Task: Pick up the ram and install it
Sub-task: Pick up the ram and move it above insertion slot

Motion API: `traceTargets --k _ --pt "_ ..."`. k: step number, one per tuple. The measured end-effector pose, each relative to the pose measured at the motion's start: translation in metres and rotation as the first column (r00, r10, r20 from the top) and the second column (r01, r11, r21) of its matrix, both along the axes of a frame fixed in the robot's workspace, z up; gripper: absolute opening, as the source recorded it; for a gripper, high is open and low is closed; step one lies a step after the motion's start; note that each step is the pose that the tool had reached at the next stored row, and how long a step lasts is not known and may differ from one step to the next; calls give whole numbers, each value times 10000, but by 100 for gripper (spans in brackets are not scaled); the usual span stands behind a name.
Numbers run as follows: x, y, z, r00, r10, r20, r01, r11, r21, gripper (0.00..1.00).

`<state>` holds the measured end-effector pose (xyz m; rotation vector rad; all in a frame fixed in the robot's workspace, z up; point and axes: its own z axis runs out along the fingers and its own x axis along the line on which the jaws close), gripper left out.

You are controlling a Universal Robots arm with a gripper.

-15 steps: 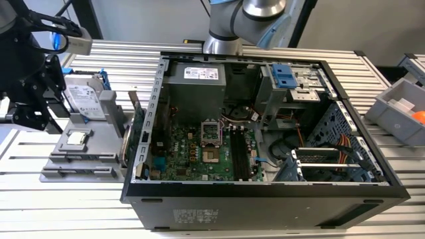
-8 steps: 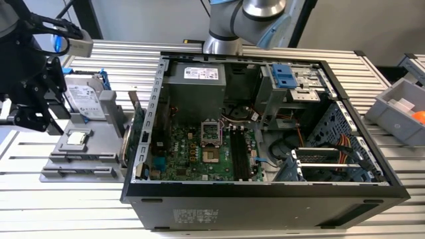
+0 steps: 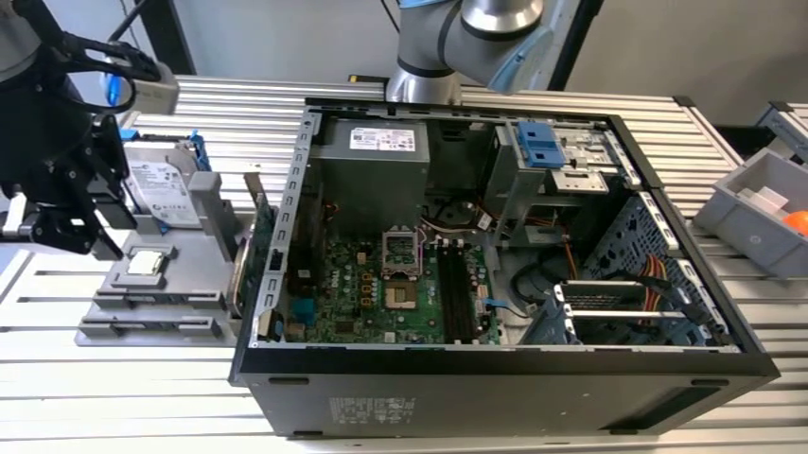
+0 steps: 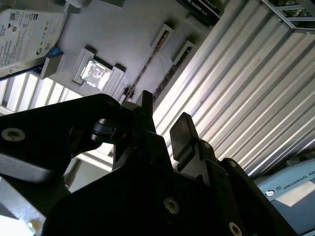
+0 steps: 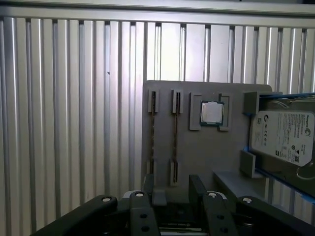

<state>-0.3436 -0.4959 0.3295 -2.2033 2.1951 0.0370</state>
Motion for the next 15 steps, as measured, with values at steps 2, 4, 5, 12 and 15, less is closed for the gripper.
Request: traceTargets --k 2,4,5,12,15 --pt "0 1 -18 10000 0 0 0 10000 -11 100" --pt "0 2 -40 10000 1 0 -1 10000 -17 100" --pt "0 3 -51 10000 1 0 -1 10000 -19 100" --pt "0 5 -125 10000 -10 0 10 10000 -67 100" --pt "0 5 -152 10000 -10 0 10 10000 -71 100"
